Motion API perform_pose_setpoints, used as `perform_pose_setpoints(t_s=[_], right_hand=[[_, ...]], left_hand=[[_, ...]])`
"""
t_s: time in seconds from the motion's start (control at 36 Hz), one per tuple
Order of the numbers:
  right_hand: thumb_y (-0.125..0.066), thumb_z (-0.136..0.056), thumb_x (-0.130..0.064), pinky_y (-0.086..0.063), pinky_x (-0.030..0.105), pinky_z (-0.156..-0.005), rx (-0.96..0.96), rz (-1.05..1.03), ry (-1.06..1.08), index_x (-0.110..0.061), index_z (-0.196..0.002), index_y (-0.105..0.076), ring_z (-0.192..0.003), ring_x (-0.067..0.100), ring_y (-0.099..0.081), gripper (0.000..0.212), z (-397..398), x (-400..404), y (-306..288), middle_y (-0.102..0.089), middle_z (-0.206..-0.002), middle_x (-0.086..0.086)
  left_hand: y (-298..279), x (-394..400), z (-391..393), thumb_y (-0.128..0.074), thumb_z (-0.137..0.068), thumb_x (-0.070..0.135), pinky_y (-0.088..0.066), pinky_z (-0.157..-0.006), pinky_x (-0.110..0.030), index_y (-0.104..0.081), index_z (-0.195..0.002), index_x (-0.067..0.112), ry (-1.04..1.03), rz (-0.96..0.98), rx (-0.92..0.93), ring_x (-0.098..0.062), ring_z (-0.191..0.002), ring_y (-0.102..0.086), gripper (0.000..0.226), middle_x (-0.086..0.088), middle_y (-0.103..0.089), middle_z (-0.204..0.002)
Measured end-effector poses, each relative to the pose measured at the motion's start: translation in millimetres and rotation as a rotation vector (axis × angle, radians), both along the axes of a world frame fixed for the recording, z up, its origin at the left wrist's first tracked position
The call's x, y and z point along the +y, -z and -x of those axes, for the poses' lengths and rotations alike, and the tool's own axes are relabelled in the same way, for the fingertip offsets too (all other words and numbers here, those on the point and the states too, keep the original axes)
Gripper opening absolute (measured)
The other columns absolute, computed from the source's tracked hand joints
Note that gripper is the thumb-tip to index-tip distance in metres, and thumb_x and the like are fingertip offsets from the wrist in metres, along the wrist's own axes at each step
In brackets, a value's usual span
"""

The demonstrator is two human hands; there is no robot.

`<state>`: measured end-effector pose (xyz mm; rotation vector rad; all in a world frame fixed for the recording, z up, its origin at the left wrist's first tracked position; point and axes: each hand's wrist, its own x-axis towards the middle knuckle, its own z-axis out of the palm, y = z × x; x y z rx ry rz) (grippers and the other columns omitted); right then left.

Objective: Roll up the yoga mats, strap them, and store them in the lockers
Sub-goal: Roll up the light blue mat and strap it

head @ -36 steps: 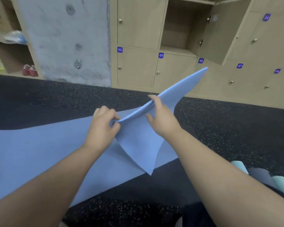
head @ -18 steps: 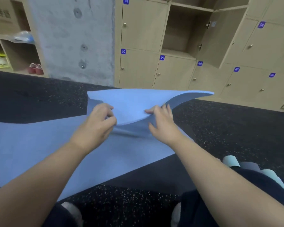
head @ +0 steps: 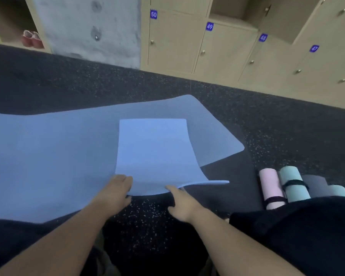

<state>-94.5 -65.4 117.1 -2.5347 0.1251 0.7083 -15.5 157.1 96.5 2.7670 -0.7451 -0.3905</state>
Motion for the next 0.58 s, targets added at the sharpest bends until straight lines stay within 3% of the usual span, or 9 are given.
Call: perform_pose_setpoints(t_s=[0.06, 0.11, 0.19, 0.31, 0.42, 0.5, 0.58], right_hand=[[-0.051, -0.098, -0.022, -0.029, 0.041, -0.115, 0.004, 0.048, -0.024, -0.027, -0.155, -0.014, -0.145, 0.025, -0.024, 0.068, -2.0, -3.0, 6.8, -0.03, -0.156, 0.008], [-0.048, -0.1, -0.027, -0.036, 0.04, -0.109, -0.007, 0.096, 0.003, -0.025, -0.155, -0.014, -0.137, 0.029, -0.037, 0.064, -7.1, -4.8, 15.5, -0.039, -0.15, 0.01], [-0.039, -0.103, -0.029, -0.046, 0.037, -0.094, -0.116, 0.227, 0.07, -0.016, -0.142, -0.039, -0.118, 0.029, -0.053, 0.041, -13.3, -5.6, 25.5, -0.057, -0.129, 0.01], [-0.037, -0.103, -0.016, -0.037, 0.032, -0.077, -0.237, 0.425, 0.029, -0.013, -0.113, -0.058, -0.112, 0.026, -0.045, 0.023, -17.0, -12.6, 41.3, -0.051, -0.119, 0.008], [-0.033, -0.105, -0.033, -0.037, 0.033, -0.089, -0.197, 0.372, 0.002, -0.018, -0.121, -0.058, -0.117, 0.025, -0.041, 0.033, -14.1, -23.6, 67.2, -0.047, -0.122, 0.004], [-0.025, -0.105, -0.042, -0.035, 0.035, -0.097, -0.151, 0.31, -0.003, -0.02, -0.128, -0.055, -0.119, 0.023, -0.043, 0.044, -8.1, -28.9, 82.0, -0.052, -0.125, 0.001], [0.0, -0.091, -0.053, -0.028, 0.036, -0.105, -0.199, 0.311, 0.039, -0.023, -0.121, -0.057, -0.116, 0.02, -0.044, 0.07, -2.7, -33.3, 94.7, -0.054, -0.118, -0.004]], left_hand=[[8.4, -3.7, -0.2, -0.053, -0.097, 0.037, -0.038, -0.092, -0.026, -0.048, -0.108, 0.018, 0.007, 0.002, 0.01, -0.017, -0.109, -0.036, 0.023, 0.003, -0.038, -0.102], [17.1, -4.7, -2.2, -0.046, -0.1, 0.04, -0.034, -0.098, -0.026, -0.056, -0.122, 0.023, -0.034, 0.012, 0.033, -0.02, -0.117, -0.037, 0.03, -0.001, -0.044, -0.11], [32.1, -3.7, -6.3, -0.039, -0.102, 0.039, -0.031, -0.099, -0.024, -0.059, -0.124, 0.024, -0.111, 0.0, 0.046, -0.022, -0.118, -0.038, 0.034, -0.004, -0.048, -0.113], [51.9, -1.4, -2.7, -0.034, -0.103, 0.036, -0.034, -0.1, -0.027, -0.057, -0.122, 0.021, -0.12, -0.019, 0.07, -0.02, -0.116, -0.034, 0.034, -0.003, -0.046, -0.113], [65.7, -8.1, 5.4, -0.024, -0.104, 0.036, -0.036, -0.098, -0.032, -0.047, -0.124, 0.022, -0.145, -0.133, 0.085, -0.02, -0.114, -0.036, 0.033, -0.002, -0.042, -0.117], [74.4, -16.1, 8.2, -0.022, -0.104, 0.036, -0.026, -0.107, -0.043, -0.043, -0.126, 0.026, -0.227, -0.251, 0.11, -0.02, -0.122, -0.035, 0.032, 0.0, -0.042, -0.124], [87.1, -21.3, 8.9, -0.022, -0.103, 0.034, -0.014, -0.114, -0.053, -0.045, -0.125, 0.025, -0.312, -0.324, 0.132, -0.022, -0.129, -0.032, 0.032, -0.002, -0.042, -0.128]])
